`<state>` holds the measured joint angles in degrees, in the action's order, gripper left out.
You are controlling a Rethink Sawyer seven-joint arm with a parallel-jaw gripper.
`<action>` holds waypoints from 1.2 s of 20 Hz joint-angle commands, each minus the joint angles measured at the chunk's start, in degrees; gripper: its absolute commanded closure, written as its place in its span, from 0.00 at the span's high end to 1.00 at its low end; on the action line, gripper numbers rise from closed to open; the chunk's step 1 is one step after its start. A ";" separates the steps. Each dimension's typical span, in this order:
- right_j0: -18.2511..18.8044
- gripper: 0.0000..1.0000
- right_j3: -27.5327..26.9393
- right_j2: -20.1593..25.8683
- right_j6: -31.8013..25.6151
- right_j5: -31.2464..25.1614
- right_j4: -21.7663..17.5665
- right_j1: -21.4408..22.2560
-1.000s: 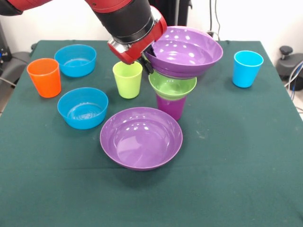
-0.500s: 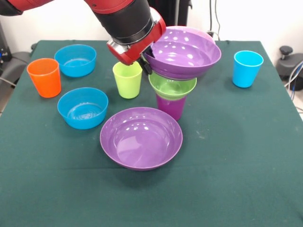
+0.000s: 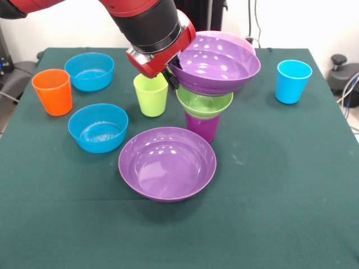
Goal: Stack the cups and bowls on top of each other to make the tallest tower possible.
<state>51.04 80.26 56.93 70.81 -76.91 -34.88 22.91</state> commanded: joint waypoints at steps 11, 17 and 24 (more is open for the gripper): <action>-1.24 0.00 1.16 -2.51 -16.27 2.23 -4.52 -2.43; -1.73 0.00 0.67 -3.07 -15.72 3.15 -5.44 -3.26; -1.85 0.00 1.08 -3.08 -14.80 4.64 -5.85 -3.71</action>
<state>51.04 80.34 56.93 70.81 -76.59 -36.10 22.74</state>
